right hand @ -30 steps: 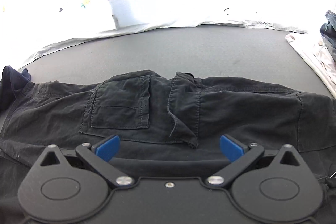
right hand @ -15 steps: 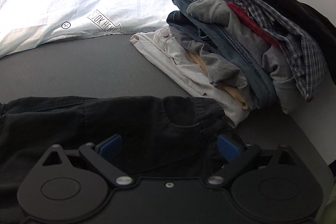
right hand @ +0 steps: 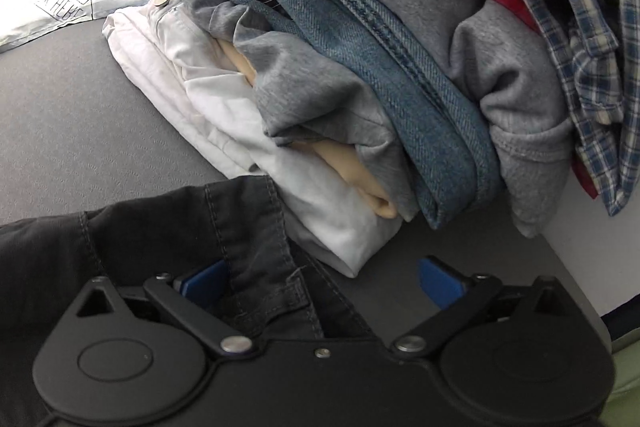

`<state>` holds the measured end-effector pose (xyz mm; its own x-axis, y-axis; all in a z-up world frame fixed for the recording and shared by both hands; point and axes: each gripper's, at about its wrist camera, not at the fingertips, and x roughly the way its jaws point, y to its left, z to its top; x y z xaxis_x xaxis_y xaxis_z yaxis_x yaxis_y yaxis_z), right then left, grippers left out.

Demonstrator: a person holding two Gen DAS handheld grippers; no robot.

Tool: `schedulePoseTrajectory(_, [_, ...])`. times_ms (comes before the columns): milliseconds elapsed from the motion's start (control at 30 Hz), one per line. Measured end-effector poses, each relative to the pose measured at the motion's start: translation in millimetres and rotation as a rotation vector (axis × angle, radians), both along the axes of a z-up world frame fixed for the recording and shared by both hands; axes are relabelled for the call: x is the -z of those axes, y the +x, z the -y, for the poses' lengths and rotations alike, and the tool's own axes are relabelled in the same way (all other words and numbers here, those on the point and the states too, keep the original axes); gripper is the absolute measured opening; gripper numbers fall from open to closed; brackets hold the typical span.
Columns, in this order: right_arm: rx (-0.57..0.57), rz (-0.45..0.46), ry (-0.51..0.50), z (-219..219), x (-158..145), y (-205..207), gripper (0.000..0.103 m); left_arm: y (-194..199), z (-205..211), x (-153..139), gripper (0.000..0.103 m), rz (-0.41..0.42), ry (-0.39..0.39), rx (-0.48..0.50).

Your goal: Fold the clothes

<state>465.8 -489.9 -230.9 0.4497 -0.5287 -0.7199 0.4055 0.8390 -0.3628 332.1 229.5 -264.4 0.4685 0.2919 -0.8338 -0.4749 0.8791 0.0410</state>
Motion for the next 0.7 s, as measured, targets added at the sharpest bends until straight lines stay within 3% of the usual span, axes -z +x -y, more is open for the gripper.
schedulePoseTrajectory(133, [-0.17, 0.014, -0.085, -49.2, -21.4, -20.0, 0.087, 7.3, -0.4, -3.2, 0.103, -0.04, -0.004, 0.004])
schedulePoseTrajectory(300, [-0.299, 0.106, 0.084, -139.7, -45.5, -63.1, 0.089, 10.6, 5.0, -23.2, 0.101, 0.047, 0.056, 0.135])
schedulePoseTrajectory(400, [-0.443, 0.143, 0.197, -212.0, -56.7, -69.2, 0.093, 21.9, -2.4, -34.3, 0.101, 0.088, 0.075, 0.173])
schedulePoseTrajectory(567, [-0.601, 0.145, 0.288, -325.4, -69.0, -54.8, 0.095, 57.8, -45.4, -39.7, 0.096, 0.184, -0.079, 0.171])
schedulePoseTrajectory(700, [-0.649, 0.135, 0.33, -384.7, -76.3, -47.5, 0.095, 98.6, -94.9, -26.7, 0.065, 0.235, -0.246, 0.145])
